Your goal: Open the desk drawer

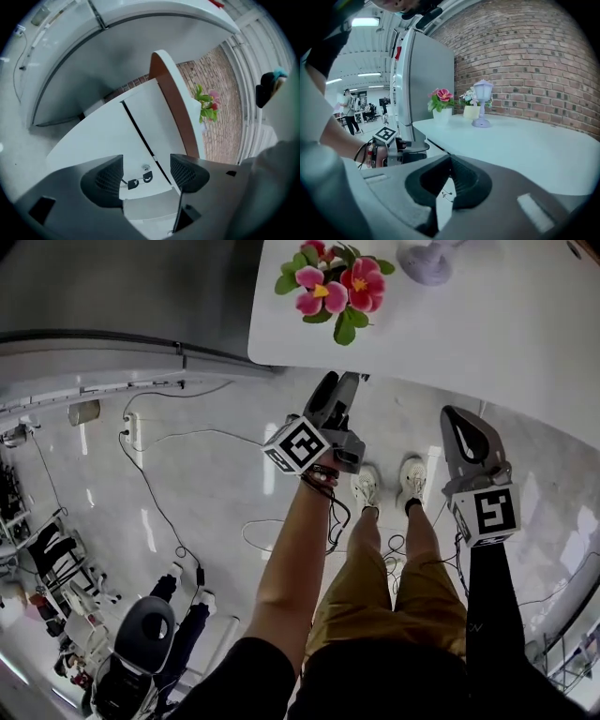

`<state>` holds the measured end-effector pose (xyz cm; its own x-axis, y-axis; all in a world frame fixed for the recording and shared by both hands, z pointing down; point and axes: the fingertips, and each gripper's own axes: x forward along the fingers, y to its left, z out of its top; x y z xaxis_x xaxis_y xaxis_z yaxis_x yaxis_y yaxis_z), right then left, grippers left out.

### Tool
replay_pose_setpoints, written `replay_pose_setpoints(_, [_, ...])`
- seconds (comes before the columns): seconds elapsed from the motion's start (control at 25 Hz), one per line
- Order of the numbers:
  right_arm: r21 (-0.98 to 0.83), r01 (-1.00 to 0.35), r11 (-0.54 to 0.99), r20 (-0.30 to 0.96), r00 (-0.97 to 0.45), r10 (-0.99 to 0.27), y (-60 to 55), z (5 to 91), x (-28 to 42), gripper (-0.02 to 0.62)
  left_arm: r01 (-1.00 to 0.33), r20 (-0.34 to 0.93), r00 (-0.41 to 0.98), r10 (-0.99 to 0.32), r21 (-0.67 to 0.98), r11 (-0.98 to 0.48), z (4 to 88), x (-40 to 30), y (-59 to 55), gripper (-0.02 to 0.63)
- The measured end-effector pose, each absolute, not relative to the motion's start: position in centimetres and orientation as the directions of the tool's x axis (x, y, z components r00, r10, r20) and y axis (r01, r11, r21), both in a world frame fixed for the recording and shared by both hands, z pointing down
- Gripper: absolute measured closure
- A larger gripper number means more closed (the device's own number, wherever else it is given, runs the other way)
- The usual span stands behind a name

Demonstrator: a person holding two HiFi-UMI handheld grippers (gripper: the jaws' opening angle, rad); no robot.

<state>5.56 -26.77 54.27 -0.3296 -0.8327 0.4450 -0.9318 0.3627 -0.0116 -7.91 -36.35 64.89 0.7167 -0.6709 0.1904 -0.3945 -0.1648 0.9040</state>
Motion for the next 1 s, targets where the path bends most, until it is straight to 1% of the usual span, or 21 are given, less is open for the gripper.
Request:
replay_pose_setpoints(0.16, [-0.046,-0.919,0.391,0.473,-0.365,-0.802,-26.5,57.0,5.6,0.595,-0.310,0.149,0.693,-0.706,0.945,-0.104,68.2,-7.4,-37.3,0.288])
replay_pose_setpoints(0.24, [-0.072,-0.915,0.398,0.455,-0.385,-0.803,-26.8,57.4,5.2,0.595,-0.230,0.111,0.673,-0.731,0.971,-0.065,69.1,-7.2,-37.7,0.296])
replay_pose_setpoints(0.36, [-0.082,-0.913,0.400,0.461,-0.391,-0.797,-26.6,58.3,5.2,0.595,-0.082,0.041,0.648,-0.761,0.997,-0.016,69.4,-6.4,-37.8,0.319])
replay_pose_setpoints(0.52, [-0.079,-0.911,0.405,0.547,-0.379,-0.746,-24.9,60.3,6.6,0.595,0.021,-0.020,0.604,-0.796,1.000,-0.009,70.4,-5.9,-37.8,0.346])
replay_pose_setpoints(0.6, [-0.082,-0.908,0.412,0.569,-0.382,-0.729,-24.4,60.9,7.0,0.595,0.050,-0.039,0.575,-0.817,0.999,-0.013,70.9,-5.9,-37.7,0.391])
replay_pose_setpoints(0.64, [-0.081,-0.905,0.418,0.562,-0.387,-0.731,-24.4,61.0,6.9,0.595,0.061,-0.049,0.563,-0.825,0.998,-0.018,71.2,-6.0,-37.7,0.400])
replay_pose_setpoints(0.76, [-0.081,-0.896,0.436,0.530,-0.409,-0.743,-24.3,61.3,6.5,0.595,0.089,-0.081,0.537,-0.840,0.995,-0.039,71.7,-6.4,-37.5,0.411])
replay_pose_setpoints(0.92, [-0.096,-0.894,0.437,0.557,-0.412,-0.721,-23.8,62.0,6.3,0.595,0.103,-0.077,0.519,-0.851,0.994,-0.028,72.8,-6.6,-37.3,0.400])
replay_pose_setpoints(1.0, [-0.108,-0.897,0.428,0.514,-0.419,-0.749,-24.5,61.6,6.0,0.595,0.102,-0.075,0.523,-0.849,0.994,-0.025,73.2,-6.3,-37.2,0.400])
